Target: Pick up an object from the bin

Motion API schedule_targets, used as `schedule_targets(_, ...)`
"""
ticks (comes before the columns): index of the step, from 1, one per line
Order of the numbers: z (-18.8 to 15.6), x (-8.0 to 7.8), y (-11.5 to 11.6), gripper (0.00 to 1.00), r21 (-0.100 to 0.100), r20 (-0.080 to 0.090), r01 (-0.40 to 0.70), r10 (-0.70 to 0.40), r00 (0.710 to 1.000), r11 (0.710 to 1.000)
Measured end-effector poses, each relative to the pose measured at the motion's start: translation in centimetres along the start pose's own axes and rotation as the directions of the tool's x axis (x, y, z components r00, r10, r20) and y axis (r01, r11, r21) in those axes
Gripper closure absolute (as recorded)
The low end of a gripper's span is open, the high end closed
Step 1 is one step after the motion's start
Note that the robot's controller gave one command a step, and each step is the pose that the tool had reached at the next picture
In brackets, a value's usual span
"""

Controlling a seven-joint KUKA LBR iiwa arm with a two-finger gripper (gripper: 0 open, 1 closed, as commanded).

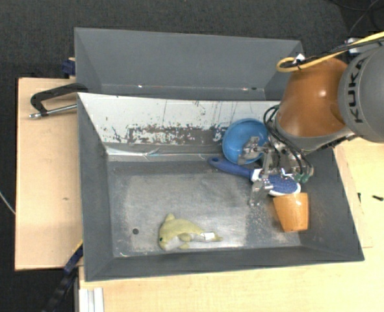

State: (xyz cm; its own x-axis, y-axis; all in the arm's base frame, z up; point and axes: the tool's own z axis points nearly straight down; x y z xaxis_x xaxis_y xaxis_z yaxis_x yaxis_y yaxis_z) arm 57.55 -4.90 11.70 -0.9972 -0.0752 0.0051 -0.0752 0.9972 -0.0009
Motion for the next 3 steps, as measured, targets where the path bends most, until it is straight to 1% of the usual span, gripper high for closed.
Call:
schedule_targets(1, -0.5, -0.2, 0.4, 1.00, -0.002, 0.007, 0.004, -0.004, 1.000, 1.000)
schedule_targets(2, -5.9, 1.2, 7.3, 1.00, -0.006, 0.014, -0.139, 0.139, 0.990, 0.990)
schedule_targets(3, -5.8, 0.8, 8.0, 1.00, -0.003, 0.011, -0.118, 0.118, 0.993, 0.993)
